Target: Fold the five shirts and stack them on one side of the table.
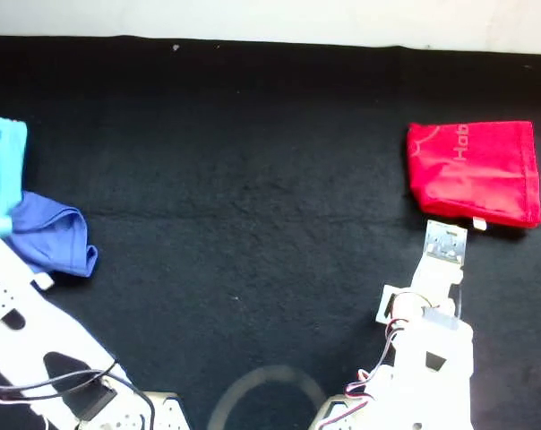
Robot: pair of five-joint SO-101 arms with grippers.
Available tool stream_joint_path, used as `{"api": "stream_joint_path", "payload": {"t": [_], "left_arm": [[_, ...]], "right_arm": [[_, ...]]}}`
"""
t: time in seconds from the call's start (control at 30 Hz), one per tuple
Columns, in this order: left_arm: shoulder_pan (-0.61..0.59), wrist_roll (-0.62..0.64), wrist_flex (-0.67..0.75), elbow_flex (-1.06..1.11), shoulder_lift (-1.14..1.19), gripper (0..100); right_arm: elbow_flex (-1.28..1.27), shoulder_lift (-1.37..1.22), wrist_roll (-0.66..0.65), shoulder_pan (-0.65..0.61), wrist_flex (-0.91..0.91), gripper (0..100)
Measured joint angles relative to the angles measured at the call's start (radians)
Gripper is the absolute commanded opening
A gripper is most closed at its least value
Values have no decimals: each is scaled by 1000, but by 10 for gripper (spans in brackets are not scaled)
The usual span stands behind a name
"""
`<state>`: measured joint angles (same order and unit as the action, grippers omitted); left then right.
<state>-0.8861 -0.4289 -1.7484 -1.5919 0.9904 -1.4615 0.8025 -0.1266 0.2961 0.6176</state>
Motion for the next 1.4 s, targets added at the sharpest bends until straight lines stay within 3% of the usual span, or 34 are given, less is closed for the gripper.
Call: {"api": "stream_joint_path", "payload": {"t": [0.2, 0.33, 0.53, 0.67, 0.9, 1.1, 1.4], "left_arm": [[189, 127, -6, -8, -236, 9], [364, 146, -6, -11, -328, 8], [623, 150, -6, -17, -350, 8], [761, 219, -6, -6, -350, 8], [973, 315, -6, 189, -351, 8], [1069, 318, -6, 321, -351, 8], [1073, 318, -6, 361, -351, 8]], "right_arm": [[0, 0, 0, 0, 0, 7], [0, 0, 0, 0, 0, 7], [0, 0, 0, 0, 0, 7], [0, 0, 0, 0, 0, 7], [0, 0, 0, 0, 0, 7], [0, 0, 0, 0, 0, 7], [0, 0, 0, 0, 0, 7]]}}
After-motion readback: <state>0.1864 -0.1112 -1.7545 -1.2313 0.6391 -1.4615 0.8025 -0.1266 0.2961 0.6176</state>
